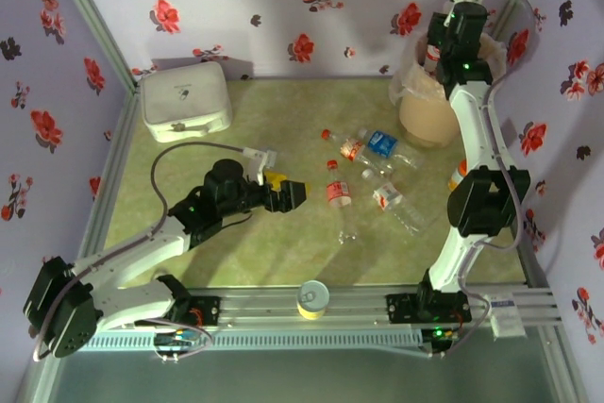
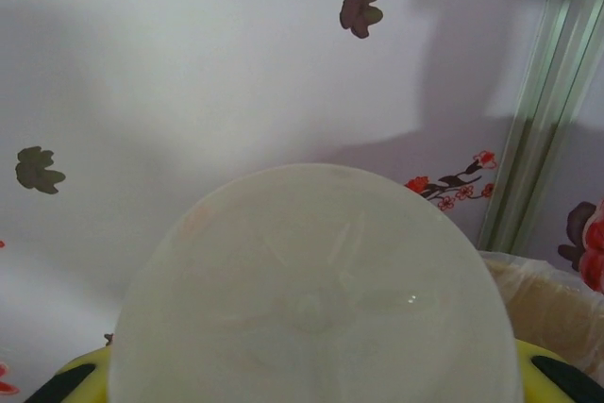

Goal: Put the plastic bottles in the bin

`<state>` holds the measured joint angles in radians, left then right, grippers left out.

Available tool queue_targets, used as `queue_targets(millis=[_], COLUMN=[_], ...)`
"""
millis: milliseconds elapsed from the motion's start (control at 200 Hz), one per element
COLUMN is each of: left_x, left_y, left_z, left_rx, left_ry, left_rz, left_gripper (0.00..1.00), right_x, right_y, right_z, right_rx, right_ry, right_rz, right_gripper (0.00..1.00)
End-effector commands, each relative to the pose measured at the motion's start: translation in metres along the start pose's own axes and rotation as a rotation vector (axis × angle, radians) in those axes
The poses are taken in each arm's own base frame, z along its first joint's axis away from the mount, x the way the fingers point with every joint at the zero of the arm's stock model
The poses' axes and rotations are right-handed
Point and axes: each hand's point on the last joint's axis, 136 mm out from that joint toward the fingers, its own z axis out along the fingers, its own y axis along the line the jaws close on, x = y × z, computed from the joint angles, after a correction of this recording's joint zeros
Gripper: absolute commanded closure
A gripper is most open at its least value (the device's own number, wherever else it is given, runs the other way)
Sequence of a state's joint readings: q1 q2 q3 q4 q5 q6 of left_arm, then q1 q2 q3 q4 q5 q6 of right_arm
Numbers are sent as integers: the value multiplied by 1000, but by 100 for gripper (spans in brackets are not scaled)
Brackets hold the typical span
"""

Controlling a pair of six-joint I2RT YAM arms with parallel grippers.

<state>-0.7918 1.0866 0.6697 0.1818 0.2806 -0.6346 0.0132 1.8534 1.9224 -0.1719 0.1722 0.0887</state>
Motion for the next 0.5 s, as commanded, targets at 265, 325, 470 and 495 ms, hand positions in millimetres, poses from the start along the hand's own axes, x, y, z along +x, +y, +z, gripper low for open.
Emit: queue_targets(millis=[265, 325, 470, 495], left_x=[1, 1, 1, 1], left_y=[4, 4, 4, 5], left_z=[-7, -7, -5, -5], left_rx=[-15, -13, -9, -10], left_ry=[-13, -16, -20, -19], left_rz=[-8, -13, -19, -21], left_gripper=[1, 1, 1, 1], right_x=[8, -17, -57, -61], right_y=[-10, -11, -23, -27], right_z=[7, 1, -13, -16], right_rx=[20, 26, 91, 112], right_ry=[95, 41, -69, -81], right_rz=[55, 58, 24, 12], right_gripper=[64, 64, 64, 64])
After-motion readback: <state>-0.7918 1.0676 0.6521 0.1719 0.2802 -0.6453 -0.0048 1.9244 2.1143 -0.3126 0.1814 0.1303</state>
